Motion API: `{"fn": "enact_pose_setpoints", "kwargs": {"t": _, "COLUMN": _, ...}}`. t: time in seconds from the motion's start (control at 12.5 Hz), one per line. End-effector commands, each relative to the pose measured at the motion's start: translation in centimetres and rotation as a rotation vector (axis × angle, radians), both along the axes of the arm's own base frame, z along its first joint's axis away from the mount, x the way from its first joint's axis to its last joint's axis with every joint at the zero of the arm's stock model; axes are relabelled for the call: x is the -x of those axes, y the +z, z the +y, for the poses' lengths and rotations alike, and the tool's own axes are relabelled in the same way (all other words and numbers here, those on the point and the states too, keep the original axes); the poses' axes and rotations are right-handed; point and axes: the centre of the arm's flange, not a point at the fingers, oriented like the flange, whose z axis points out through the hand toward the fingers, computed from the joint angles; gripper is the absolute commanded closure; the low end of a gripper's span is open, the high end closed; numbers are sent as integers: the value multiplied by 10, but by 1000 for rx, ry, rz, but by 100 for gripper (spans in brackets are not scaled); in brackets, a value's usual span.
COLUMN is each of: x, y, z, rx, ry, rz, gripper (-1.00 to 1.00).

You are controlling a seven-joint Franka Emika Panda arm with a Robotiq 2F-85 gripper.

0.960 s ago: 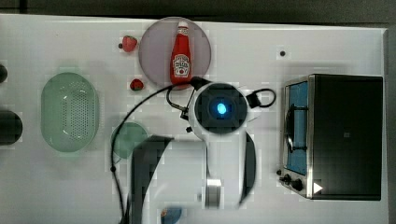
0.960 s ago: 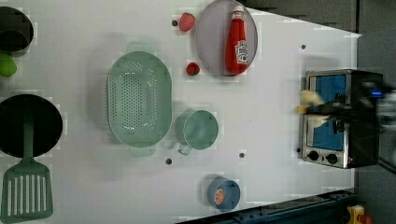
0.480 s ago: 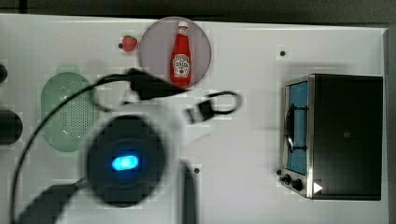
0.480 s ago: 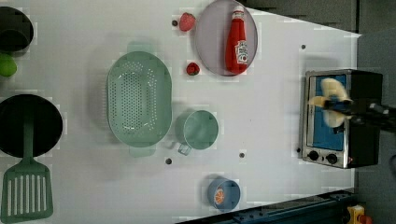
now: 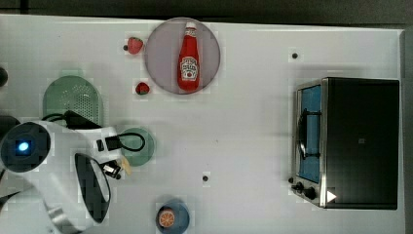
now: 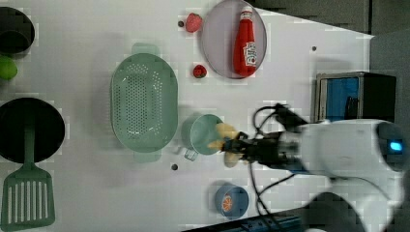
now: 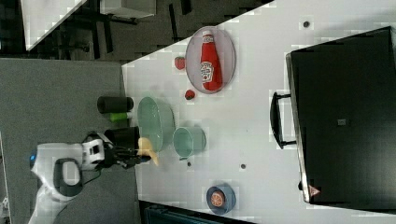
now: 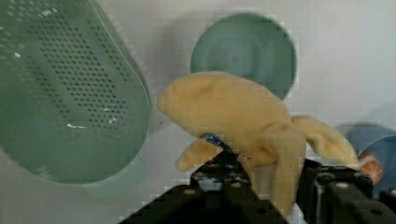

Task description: Pick Banana and place it in mug.

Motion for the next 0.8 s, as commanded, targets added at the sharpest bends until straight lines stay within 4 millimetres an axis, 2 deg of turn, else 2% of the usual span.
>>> {"fn": "enact_pose_setpoints", "kwargs": {"t": 0.08, "x": -18, "y": -28, "z": -38, "rx": 0, "ry": -182, "rz": -100, "gripper": 37}}
{"fn": "enact_pose_setpoints", "kwargs": {"t": 0.24, "x": -12, "y": -51, "z": -43, "rx": 11, "ry": -180, "rz": -78, "gripper": 36}}
{"fn": "enact_pose_setpoints", "kwargs": {"t": 0.48, "x": -11, "y": -72, "z": -39, "rx": -12, "ry": -178, "rz": -94, "gripper": -32}}
{"fn": "enact_pose_setpoints", "kwargs": {"t": 0.56, "x": -15, "y": -74, "z": -40, "rx": -29, "ry": -187, "rz": -119, "gripper": -74}}
{"fn": "enact_pose_setpoints", "kwargs": {"t": 0.64, "x": -18, "y": -73, "z": -41, "rx": -36, "ry": -193, "rz": -132, "gripper": -100}}
{"fn": "enact_pose_setpoints", "kwargs": {"t": 0.72, "x": -22, "y": -67, "z": -42, "rx": -43, "ry": -197, "rz": -149, "gripper": -100}}
{"fn": "enact_pose_setpoints", "kwargs": {"t": 0.8, "x": -30, "y": -50, "z": -44, "rx": -53, "ry": -208, "rz": -181, "gripper": -100}}
